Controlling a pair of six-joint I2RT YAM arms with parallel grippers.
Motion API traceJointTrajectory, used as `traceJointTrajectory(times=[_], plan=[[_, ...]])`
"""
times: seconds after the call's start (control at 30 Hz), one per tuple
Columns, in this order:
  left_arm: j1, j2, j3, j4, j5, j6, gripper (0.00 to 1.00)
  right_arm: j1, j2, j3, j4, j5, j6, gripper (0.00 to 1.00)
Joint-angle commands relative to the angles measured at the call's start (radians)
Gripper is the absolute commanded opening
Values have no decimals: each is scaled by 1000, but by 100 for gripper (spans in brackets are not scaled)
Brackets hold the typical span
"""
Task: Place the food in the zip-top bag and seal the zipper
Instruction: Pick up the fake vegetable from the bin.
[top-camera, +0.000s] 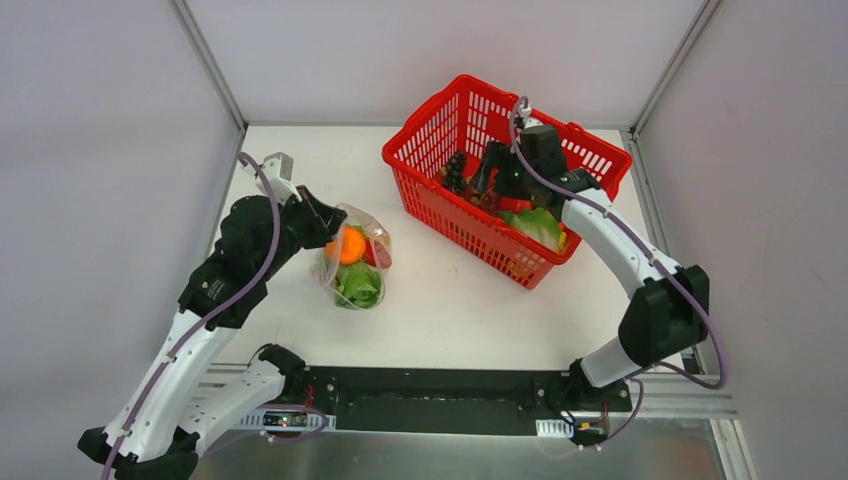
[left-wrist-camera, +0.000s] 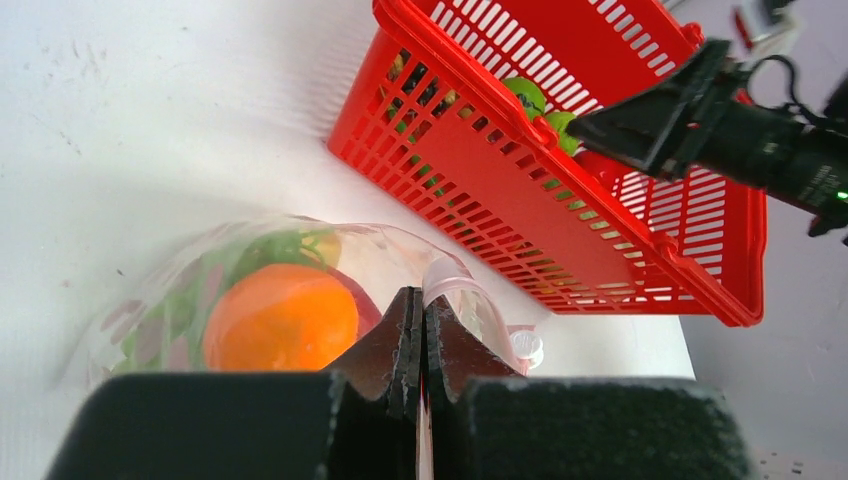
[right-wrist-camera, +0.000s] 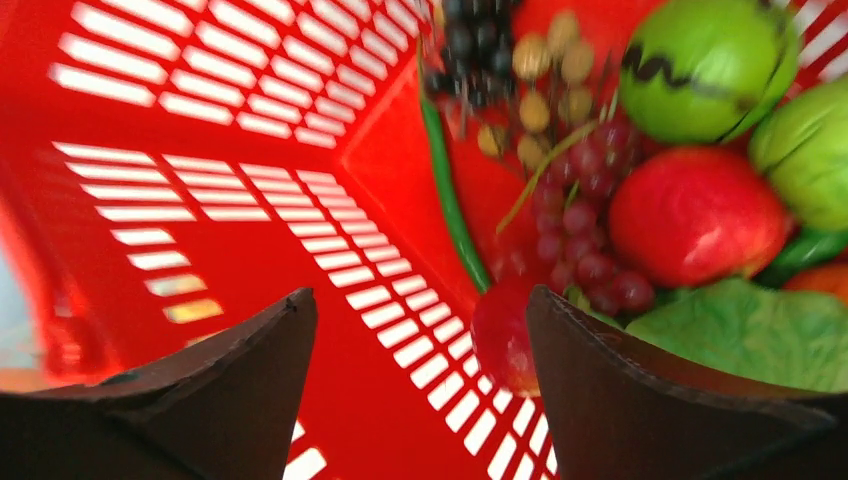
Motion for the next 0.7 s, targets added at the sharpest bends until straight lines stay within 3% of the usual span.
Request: traceJointTrajectory(times=[0.0,0.1,0.27,0.5,0.67], plan=[[10,19,20,58,48,15,0,10,78,72,-190,-132,8,77],[10,43,17,76,72,6,0,9,193,125,-290,-173,-10,75],[9,57,17,82,109,1,0,10,300,149,-365,-84,-23,75],[10,47,1,83,100,0,0,8,361,163,-437,138,-34,79],[10,57,2,90,114,-2,0,8,371,169,-449,144,-43,82]])
